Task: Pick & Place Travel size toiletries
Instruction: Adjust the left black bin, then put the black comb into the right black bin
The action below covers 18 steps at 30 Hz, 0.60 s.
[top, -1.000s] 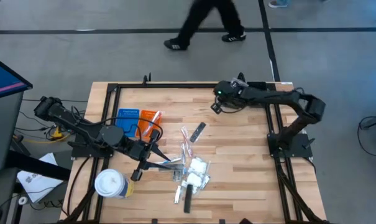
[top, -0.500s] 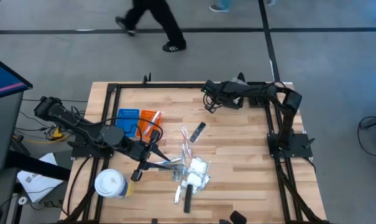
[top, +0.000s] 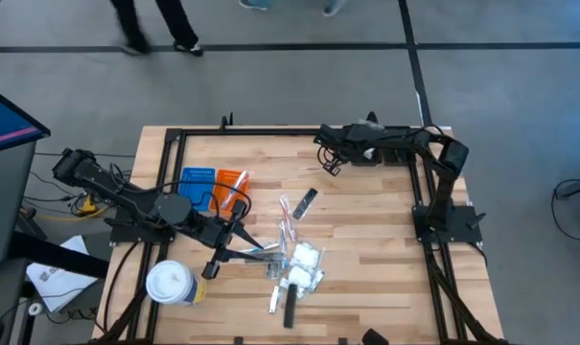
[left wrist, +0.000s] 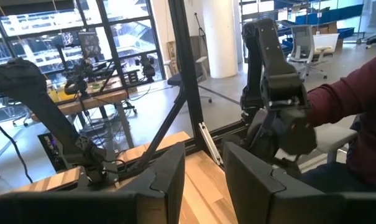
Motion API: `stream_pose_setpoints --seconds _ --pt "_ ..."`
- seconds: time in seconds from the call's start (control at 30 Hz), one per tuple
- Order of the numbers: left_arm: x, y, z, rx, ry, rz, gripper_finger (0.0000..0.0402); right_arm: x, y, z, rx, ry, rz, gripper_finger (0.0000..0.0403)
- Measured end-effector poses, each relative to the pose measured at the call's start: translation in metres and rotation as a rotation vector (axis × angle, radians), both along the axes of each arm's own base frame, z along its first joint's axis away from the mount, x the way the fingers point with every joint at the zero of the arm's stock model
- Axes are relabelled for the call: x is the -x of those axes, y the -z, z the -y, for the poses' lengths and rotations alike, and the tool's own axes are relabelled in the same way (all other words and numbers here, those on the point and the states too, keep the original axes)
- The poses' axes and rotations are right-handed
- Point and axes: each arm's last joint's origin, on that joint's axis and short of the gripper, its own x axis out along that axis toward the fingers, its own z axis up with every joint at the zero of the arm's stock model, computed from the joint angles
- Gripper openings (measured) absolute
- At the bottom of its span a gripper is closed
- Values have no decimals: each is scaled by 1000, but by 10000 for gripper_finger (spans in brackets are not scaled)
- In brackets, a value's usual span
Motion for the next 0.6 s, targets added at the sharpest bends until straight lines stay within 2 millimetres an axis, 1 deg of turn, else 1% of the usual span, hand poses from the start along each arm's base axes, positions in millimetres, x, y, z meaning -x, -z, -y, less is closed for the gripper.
stream_pose_setpoints --seconds 0.1,0.23,0.33,0.47,0.6 --pt "0 0 0 0 0 0 104 -5 -16 -10 38 -56 60 0" --pt "0 0 0 0 0 -1 104 -9 -52 -35 100 -174 173 0" --pt "0 0 0 1 0 -4 104 -8 -78 -62 116 -280 246 0" --pt "0 1 0 6 1 -9 104 0 -110 -101 121 -406 344 0" --pt "0 1 0 23 1 -15 104 11 -134 -141 142 -531 467 0"
